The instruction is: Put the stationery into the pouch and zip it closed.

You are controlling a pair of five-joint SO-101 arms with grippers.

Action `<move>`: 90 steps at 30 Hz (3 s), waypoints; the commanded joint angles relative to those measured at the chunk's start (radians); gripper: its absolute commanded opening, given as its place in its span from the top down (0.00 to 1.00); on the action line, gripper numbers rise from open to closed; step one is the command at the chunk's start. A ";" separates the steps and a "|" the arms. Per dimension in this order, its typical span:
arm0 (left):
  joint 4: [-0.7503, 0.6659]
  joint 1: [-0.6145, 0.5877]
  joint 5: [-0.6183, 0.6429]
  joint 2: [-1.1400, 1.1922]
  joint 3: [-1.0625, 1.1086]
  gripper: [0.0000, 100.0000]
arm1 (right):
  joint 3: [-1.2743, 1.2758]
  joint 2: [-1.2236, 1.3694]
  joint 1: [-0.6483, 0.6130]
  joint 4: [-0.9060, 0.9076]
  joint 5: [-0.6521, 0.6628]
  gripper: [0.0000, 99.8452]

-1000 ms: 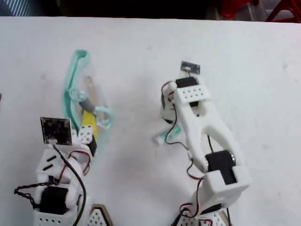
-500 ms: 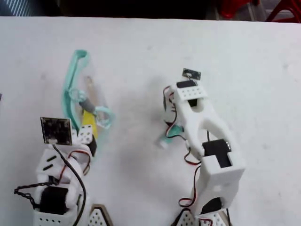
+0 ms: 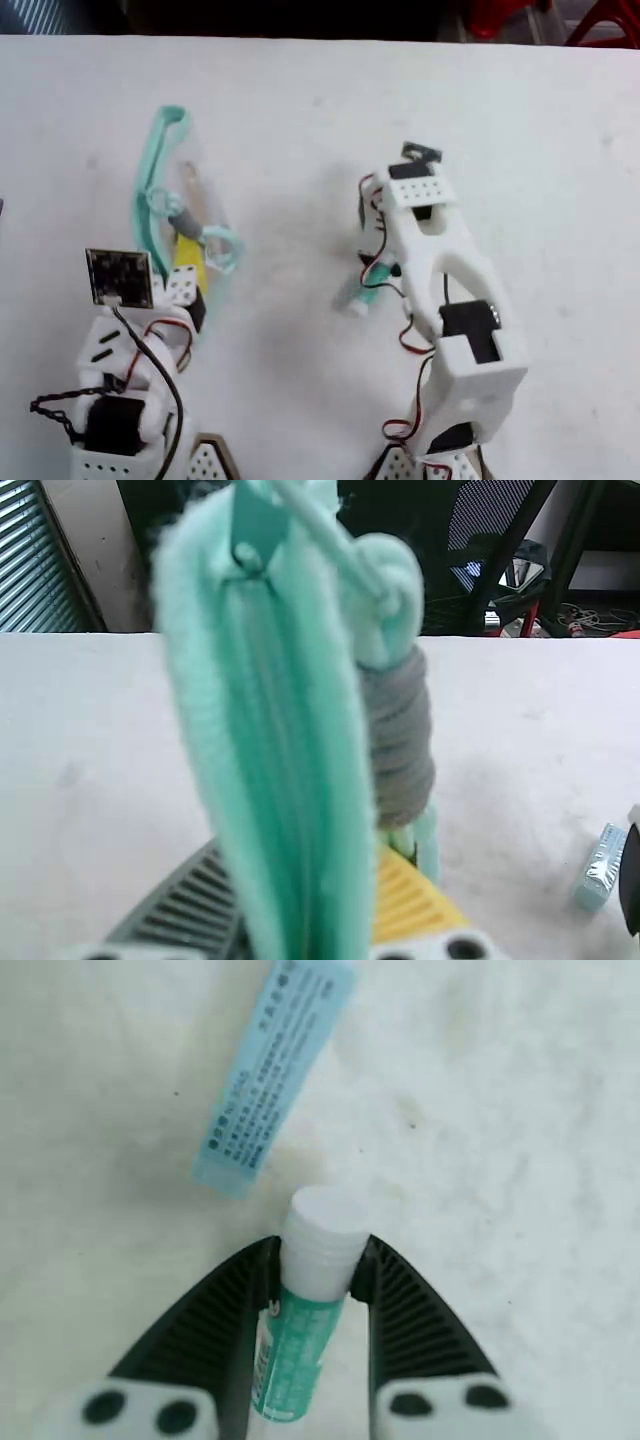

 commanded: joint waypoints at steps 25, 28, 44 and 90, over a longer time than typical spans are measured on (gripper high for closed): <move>-0.034 0.355 -0.091 -0.016 -0.133 0.98 | -0.097 -0.458 0.116 0.064 0.345 0.98; -0.037 0.378 -0.092 -0.016 -0.110 0.97 | -0.015 -0.453 0.114 -0.008 0.345 0.98; -0.034 0.380 -0.092 -0.016 -0.035 0.98 | 0.083 -0.461 0.054 -0.074 0.338 0.98; -0.034 0.380 -0.092 -0.016 -0.023 0.97 | 0.040 -1.032 0.053 -0.044 0.552 0.98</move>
